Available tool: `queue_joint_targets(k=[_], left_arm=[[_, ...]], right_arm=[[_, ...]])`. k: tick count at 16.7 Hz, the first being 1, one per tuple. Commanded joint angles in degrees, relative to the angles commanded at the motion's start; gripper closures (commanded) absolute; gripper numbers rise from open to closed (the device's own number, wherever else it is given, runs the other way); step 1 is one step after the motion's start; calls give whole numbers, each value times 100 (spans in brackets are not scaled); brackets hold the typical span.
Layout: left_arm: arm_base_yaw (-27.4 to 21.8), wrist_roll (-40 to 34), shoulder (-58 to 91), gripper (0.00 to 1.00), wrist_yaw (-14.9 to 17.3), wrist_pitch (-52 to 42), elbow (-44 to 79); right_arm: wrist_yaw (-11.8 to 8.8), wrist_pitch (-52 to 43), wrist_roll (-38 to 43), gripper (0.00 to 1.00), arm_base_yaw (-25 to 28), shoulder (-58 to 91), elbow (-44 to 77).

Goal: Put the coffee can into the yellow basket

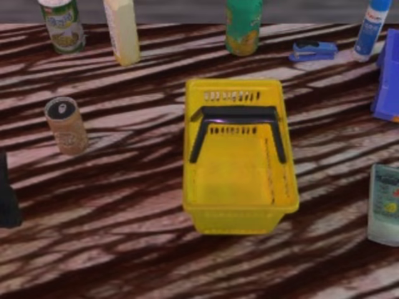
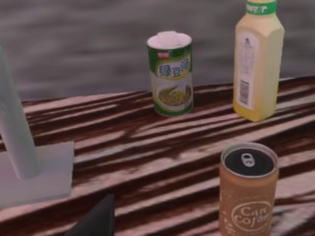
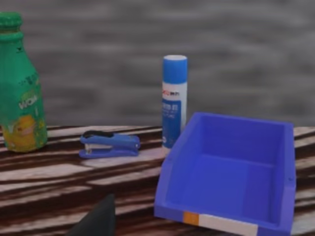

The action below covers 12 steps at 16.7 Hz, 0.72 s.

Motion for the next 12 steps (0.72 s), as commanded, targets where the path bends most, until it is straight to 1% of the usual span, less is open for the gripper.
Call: queue_joint_targets(k=[4, 12], left_arm=[[-120, 644, 1956, 0, 5, -1176, 1747], [-295, 2131, 7002, 0, -77, -3990, 6081]], right_arm=[[0, 0, 0, 0, 0, 0, 0], [0, 0, 0, 0, 0, 0, 0]])
